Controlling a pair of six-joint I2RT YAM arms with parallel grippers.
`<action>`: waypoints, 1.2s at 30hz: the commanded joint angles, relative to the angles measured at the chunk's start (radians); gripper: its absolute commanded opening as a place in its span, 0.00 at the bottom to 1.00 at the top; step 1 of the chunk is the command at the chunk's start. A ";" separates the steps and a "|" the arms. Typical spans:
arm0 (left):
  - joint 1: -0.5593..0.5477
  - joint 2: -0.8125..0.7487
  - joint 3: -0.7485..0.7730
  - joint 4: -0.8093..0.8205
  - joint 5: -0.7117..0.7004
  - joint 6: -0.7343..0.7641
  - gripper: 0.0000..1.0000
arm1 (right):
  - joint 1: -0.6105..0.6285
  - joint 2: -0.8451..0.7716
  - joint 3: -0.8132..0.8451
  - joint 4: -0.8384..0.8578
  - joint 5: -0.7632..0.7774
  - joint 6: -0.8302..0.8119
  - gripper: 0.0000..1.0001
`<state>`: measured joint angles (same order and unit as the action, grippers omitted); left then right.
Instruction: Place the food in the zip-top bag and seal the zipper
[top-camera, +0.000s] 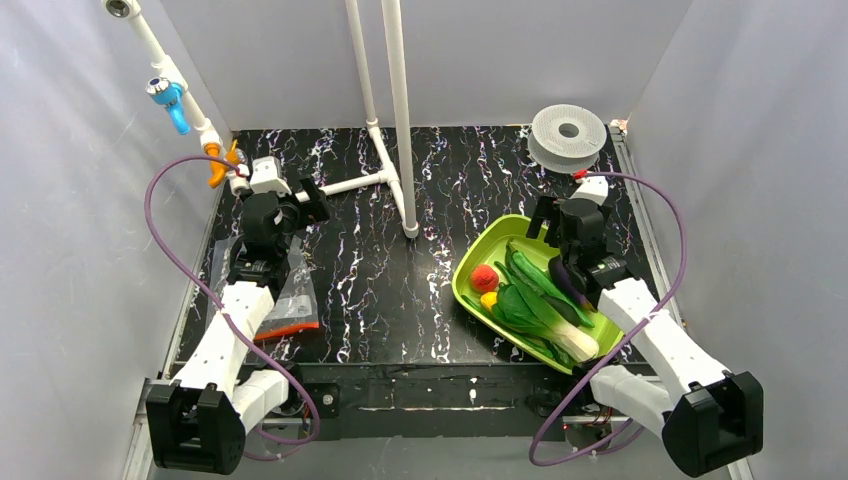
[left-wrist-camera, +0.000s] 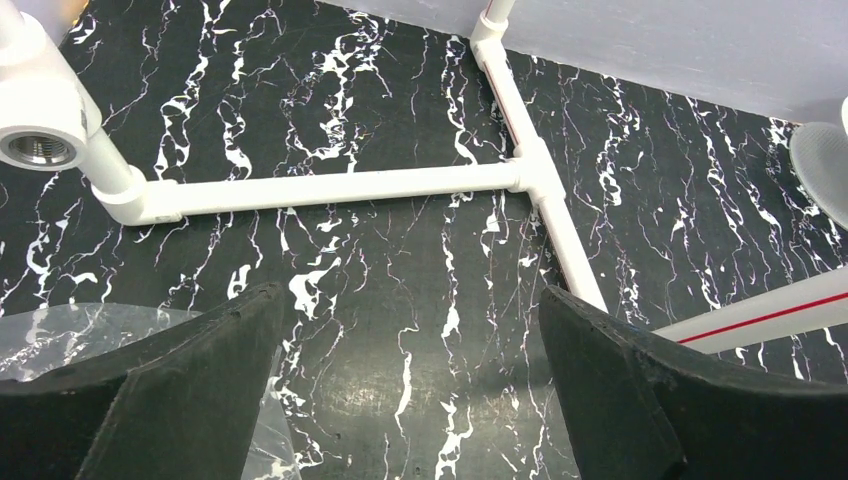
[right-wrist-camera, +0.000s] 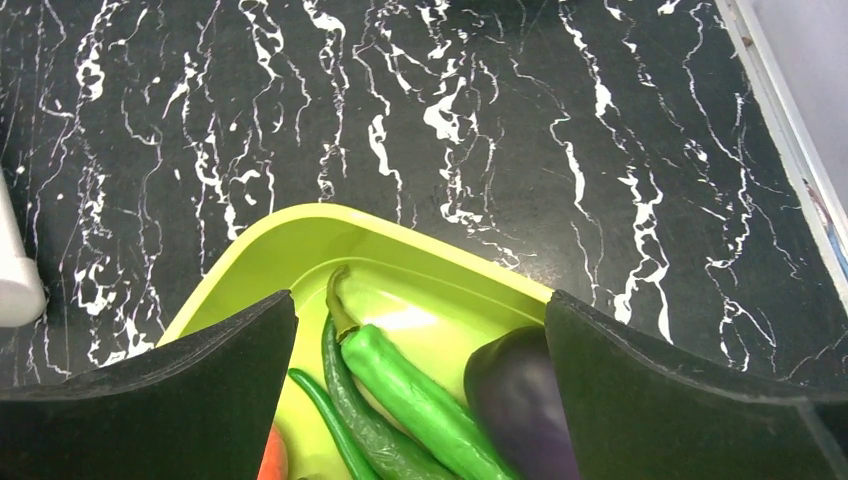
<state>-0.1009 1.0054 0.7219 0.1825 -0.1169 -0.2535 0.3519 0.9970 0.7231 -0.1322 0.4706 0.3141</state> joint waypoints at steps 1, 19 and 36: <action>-0.008 -0.009 0.037 0.025 0.008 -0.001 1.00 | 0.051 -0.002 0.042 0.010 0.042 0.016 1.00; -0.008 -0.052 0.025 -0.047 -0.104 0.027 1.00 | 0.426 0.113 0.108 0.025 -0.280 0.012 1.00; -0.008 -0.297 -0.020 -0.070 -0.373 0.106 0.99 | 1.062 0.728 0.426 0.410 -0.164 -0.557 1.00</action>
<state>-0.1070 0.7563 0.7128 0.1146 -0.3920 -0.1730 1.3205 1.5841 0.9813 0.1436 0.1879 -0.0669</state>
